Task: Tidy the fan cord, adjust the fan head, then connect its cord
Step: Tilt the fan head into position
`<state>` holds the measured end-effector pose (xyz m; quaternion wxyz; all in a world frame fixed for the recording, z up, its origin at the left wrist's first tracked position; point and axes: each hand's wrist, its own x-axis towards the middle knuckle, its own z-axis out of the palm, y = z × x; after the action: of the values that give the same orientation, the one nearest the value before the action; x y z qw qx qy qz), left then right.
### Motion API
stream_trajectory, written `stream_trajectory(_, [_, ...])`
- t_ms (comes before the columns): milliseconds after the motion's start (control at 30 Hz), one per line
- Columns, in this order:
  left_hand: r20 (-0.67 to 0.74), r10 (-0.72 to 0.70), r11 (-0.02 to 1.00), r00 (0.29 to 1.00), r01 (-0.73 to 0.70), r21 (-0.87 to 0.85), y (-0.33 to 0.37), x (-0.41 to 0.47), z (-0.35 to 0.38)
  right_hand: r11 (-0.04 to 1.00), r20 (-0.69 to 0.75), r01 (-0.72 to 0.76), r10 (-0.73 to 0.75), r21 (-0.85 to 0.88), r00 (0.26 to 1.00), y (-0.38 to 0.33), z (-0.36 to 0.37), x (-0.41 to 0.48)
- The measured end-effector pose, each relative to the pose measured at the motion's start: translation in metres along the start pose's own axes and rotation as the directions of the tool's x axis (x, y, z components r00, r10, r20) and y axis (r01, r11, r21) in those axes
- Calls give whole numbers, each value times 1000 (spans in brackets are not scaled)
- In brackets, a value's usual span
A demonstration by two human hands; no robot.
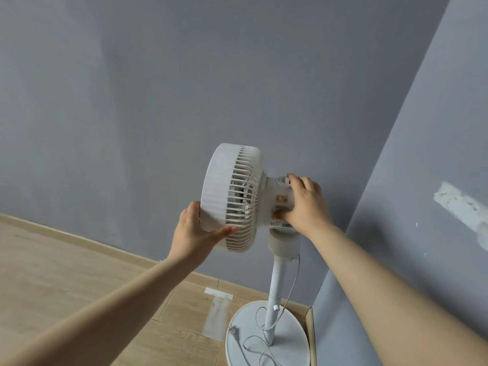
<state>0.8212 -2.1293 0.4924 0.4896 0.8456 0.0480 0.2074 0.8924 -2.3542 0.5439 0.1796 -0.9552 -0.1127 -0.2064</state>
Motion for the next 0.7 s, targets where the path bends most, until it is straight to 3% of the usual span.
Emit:
stream_trajectory(167, [35,31,1000,999,-31,1,-6,18,-5,999,-45,1,-3,-45,999,-4,5,4])
stream_trajectory(400, [167,-7,1000,986,6,7,-18,50,-21,999,-217,32,-41,-44,975,-6,23,-1])
stream_trajectory(700, [173,-46,999,984,43,25,-25,65,-15,998,-297,-22,1,-67,955,-7,33,-1])
